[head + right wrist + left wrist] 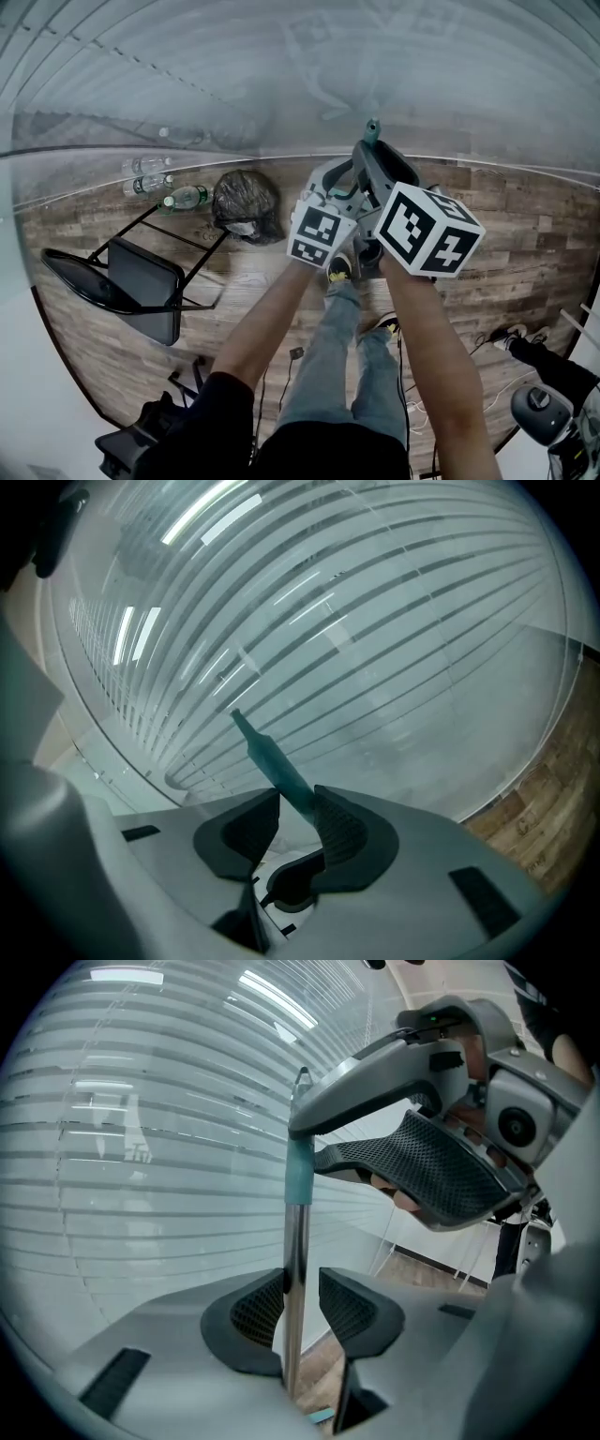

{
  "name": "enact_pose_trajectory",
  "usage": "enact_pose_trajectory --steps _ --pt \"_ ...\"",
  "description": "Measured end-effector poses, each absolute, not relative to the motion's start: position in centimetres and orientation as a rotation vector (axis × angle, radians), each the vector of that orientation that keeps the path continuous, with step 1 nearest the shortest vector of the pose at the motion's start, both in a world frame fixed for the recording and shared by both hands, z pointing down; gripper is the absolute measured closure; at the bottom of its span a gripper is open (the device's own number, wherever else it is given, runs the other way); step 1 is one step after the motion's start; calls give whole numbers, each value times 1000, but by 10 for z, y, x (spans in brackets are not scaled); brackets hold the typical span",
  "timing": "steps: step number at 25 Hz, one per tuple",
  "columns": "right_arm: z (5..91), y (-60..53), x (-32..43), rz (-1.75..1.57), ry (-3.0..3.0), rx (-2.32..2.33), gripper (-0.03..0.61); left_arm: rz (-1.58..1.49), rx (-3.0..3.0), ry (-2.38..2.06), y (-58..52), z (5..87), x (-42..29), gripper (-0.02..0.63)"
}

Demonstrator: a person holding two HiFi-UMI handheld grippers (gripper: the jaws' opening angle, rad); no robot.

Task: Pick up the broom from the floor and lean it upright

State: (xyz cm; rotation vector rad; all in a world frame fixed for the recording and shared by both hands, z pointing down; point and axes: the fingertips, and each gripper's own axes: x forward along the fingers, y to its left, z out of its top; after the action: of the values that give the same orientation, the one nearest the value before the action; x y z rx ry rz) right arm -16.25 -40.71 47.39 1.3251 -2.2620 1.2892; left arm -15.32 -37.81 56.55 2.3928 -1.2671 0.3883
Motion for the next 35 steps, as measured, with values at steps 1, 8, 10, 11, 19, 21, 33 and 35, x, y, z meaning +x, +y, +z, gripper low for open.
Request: enact_pose_trajectory --steps 1,8,10,11,19,21,33,35 --pt "475 -409 -165 1278 -2263 1315 456 392 2391 -1273 -380 566 -156 483" --pt "477 -410 -172 1232 -2294 1282 433 423 2410 -1325 -388 564 -161 483" --pt "480 -410 -173 1236 -2297 1267 414 437 2397 -1337 -388 567 -164 477" --pt "482 -409 -172 1236 -2300 1263 407 448 2389 -1344 -387 569 -165 459" --pt "485 -402 -163 1174 -2321 1247 405 490 2399 -1349 -381 575 -169 380" --pt "484 -400 -160 1164 -2326 1244 405 487 2398 -1351 -379 573 -168 377" --pt "480 -387 -139 1100 -2339 1254 405 513 2359 -1408 -379 575 -180 364" --pt "481 -388 -137 1111 -2340 1264 405 521 2354 -1416 -381 576 -184 364"
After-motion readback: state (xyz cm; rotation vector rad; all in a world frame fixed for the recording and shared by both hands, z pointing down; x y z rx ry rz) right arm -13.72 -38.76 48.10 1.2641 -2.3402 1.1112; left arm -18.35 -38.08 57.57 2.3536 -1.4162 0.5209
